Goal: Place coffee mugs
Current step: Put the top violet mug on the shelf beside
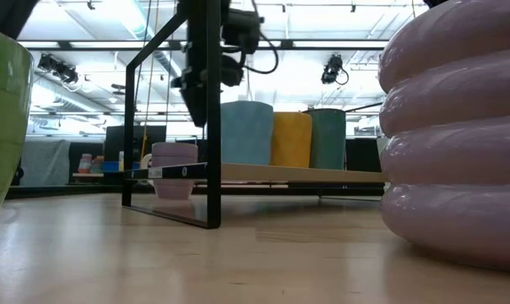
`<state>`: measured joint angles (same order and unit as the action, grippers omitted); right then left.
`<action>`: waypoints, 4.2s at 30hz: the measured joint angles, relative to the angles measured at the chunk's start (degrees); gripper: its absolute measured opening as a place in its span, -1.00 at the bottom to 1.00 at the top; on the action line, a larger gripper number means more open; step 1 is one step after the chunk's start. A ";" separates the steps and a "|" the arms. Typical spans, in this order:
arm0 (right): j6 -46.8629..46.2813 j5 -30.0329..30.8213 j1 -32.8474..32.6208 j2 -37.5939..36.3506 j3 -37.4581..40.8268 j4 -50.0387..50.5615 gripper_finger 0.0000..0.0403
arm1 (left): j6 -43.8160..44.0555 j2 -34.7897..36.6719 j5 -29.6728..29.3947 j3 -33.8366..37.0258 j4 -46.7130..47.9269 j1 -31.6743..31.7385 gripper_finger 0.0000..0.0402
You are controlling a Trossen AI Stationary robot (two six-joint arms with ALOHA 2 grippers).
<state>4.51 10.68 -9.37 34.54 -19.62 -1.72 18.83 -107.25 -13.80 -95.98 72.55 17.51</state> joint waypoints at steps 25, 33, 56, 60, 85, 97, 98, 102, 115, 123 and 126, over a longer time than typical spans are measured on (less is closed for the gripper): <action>0.57 0.04 0.00 0.00 0.00 -1.59 -0.43 | 12.94 3.77 4.43 17.77 -14.91 3.22 -0.58; 0.59 0.07 0.00 0.02 0.00 -1.22 -0.43 | 6.74 3.84 4.71 12.80 -8.87 2.53 -0.90; 0.50 0.11 0.00 0.00 0.00 -1.48 -0.43 | 6.55 3.93 16.31 -9.55 8.02 -20.19 -0.90; 0.55 0.11 0.00 0.02 0.00 -1.61 -0.43 | 8.12 3.72 16.35 -9.42 5.03 -21.65 -0.90; 0.59 0.11 0.00 0.02 0.00 -1.62 -0.43 | 7.13 -2.82 17.22 -9.36 6.70 -24.59 -0.88; 0.57 0.09 0.00 0.02 0.02 -1.96 -0.43 | 6.19 -2.83 16.71 -4.08 3.36 -25.09 -0.87; 0.59 0.11 0.00 0.00 0.00 -2.00 -0.43 | 6.02 -2.81 16.64 -3.62 2.86 -25.09 -0.87; 0.58 0.01 0.00 0.02 0.00 -2.02 -0.43 | 6.03 -2.59 16.48 -2.69 2.28 -25.04 -0.87; 0.58 -0.23 0.00 0.02 0.00 -2.02 -0.43 | 7.45 -2.70 13.28 -2.47 1.44 -25.02 -0.57; 0.58 -0.25 0.00 0.01 0.00 -1.98 -0.43 | 7.53 -2.64 12.31 -3.83 1.78 -25.04 -0.33; 0.57 -0.26 0.00 0.02 0.00 -1.98 -0.43 | 7.52 -2.43 11.92 -6.25 2.80 -25.09 -0.32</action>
<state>5.08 10.41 -9.37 34.57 -19.62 -3.70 26.35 -109.68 -1.87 -102.23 75.35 -7.58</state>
